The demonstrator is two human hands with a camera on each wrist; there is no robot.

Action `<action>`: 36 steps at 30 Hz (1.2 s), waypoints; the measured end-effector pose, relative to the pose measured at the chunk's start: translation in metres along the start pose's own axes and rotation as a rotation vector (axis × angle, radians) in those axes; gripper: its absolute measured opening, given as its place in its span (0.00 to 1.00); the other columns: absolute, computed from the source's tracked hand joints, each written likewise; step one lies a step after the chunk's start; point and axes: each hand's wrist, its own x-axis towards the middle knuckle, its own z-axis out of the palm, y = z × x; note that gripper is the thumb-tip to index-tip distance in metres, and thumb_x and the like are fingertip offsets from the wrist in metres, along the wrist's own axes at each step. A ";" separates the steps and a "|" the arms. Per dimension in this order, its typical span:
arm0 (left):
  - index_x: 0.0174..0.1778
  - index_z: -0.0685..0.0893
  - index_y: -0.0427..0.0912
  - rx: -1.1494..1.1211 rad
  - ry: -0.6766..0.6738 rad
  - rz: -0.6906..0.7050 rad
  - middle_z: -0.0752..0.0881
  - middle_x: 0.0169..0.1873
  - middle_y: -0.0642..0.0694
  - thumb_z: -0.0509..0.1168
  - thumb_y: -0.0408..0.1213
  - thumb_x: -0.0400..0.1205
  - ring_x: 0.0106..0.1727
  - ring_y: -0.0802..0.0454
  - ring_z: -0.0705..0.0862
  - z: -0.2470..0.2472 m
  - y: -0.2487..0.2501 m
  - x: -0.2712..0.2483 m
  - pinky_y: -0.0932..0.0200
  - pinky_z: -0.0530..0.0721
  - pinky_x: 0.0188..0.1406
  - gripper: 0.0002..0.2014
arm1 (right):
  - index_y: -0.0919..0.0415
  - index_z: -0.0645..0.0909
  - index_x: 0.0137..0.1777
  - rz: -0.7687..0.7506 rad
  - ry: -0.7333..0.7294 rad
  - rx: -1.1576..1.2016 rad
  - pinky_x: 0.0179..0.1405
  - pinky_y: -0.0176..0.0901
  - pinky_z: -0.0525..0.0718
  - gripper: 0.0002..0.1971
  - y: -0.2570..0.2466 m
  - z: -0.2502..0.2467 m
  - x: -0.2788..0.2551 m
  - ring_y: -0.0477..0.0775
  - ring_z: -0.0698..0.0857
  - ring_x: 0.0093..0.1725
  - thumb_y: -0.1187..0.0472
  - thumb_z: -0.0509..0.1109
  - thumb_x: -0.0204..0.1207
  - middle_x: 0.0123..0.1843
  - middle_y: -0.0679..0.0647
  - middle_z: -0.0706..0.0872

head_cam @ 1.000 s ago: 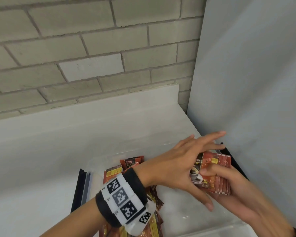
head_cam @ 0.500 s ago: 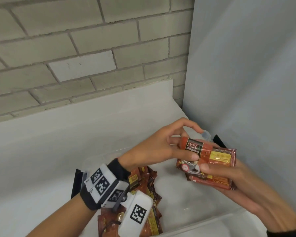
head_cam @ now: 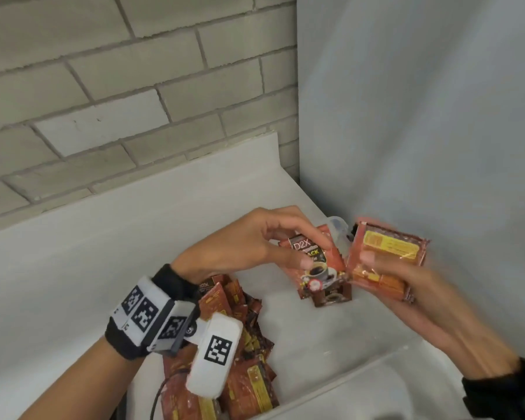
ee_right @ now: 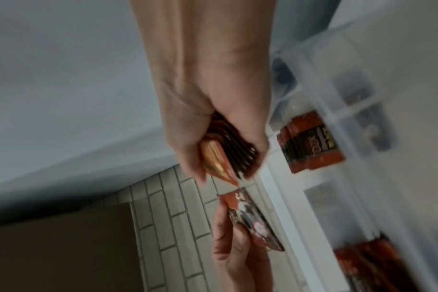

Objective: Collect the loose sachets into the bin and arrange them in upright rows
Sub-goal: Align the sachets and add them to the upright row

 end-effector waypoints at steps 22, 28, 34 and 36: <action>0.47 0.89 0.41 1.026 -0.114 0.410 0.82 0.40 0.39 0.77 0.34 0.69 0.41 0.41 0.82 0.062 -0.069 0.050 0.55 0.80 0.32 0.11 | 0.61 0.79 0.66 -0.250 0.195 0.176 0.47 0.43 0.89 0.32 0.005 0.001 0.004 0.48 0.90 0.44 0.55 0.77 0.59 0.47 0.53 0.90; 0.48 0.88 0.41 1.109 -0.046 0.387 0.83 0.50 0.40 0.63 0.43 0.79 0.51 0.45 0.77 0.066 -0.082 0.051 0.49 0.81 0.38 0.12 | 0.61 0.85 0.50 -0.180 0.141 0.126 0.36 0.51 0.91 0.14 0.007 -0.005 0.004 0.52 0.91 0.38 0.60 0.70 0.65 0.41 0.57 0.91; 0.49 0.89 0.49 1.146 -0.011 0.438 0.77 0.45 0.44 0.76 0.44 0.72 0.48 0.50 0.68 0.068 -0.079 0.046 0.57 0.72 0.36 0.11 | 0.56 0.88 0.45 -0.166 0.175 0.129 0.53 0.49 0.88 0.15 0.008 -0.005 0.005 0.51 0.91 0.45 0.70 0.61 0.79 0.43 0.55 0.91; 0.50 0.89 0.50 1.123 -0.019 0.438 0.76 0.45 0.45 0.72 0.45 0.76 0.49 0.50 0.67 0.066 -0.078 0.045 0.56 0.72 0.39 0.10 | 0.57 0.84 0.51 -0.159 0.186 0.147 0.51 0.48 0.88 0.11 0.007 -0.004 0.004 0.52 0.91 0.46 0.70 0.61 0.79 0.44 0.56 0.91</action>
